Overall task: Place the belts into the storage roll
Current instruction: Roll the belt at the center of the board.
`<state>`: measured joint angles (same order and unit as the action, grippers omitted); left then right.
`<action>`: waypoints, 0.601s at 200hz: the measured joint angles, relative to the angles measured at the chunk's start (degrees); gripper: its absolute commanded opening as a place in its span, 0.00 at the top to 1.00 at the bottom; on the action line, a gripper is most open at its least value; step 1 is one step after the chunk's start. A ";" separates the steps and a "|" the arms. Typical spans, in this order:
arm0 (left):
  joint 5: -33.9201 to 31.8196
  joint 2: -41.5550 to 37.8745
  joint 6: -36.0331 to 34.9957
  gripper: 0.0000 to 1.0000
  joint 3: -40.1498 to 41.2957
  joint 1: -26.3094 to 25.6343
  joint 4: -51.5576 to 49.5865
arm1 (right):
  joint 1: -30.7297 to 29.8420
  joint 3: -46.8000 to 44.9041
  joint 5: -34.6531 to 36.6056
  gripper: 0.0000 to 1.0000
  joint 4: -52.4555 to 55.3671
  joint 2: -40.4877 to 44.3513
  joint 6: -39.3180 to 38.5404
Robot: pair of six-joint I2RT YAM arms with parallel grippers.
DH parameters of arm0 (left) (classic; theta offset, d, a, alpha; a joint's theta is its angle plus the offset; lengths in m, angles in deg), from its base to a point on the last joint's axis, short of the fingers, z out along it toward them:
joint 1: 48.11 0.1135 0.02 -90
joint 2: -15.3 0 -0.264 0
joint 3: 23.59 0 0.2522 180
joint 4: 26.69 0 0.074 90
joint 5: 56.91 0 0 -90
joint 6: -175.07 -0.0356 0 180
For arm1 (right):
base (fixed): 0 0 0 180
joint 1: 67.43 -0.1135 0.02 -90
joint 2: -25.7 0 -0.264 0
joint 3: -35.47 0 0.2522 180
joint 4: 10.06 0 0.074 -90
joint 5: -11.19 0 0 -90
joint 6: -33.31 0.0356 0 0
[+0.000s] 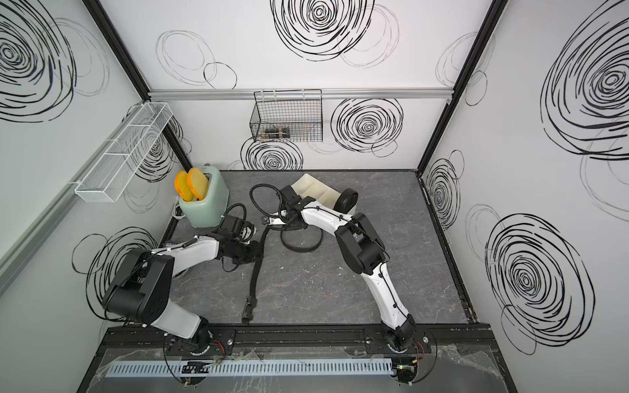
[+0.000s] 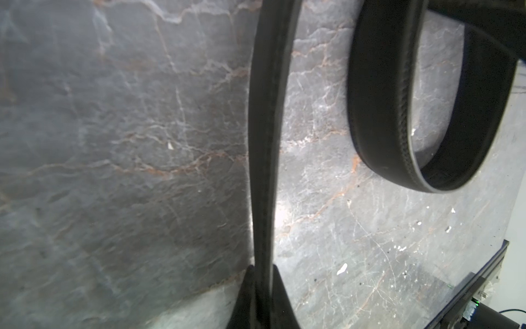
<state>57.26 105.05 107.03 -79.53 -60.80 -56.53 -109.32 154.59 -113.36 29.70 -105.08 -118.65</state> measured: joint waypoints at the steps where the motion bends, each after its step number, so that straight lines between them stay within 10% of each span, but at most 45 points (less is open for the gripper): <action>1: 0.02 0.02 -0.02 0.93 0.00 0.02 0.00 | -0.02 0.11 -0.09 0.41 0.09 -0.07 0.04; 120: 1.42 0.33 -0.59 0.93 0.02 0.48 -0.02 | -0.20 5.11 0.52 0.64 6.47 -4.90 0.59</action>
<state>58.68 105.38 106.44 -79.50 -60.32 -56.55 -109.52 159.70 -112.83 36.17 -109.97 -118.06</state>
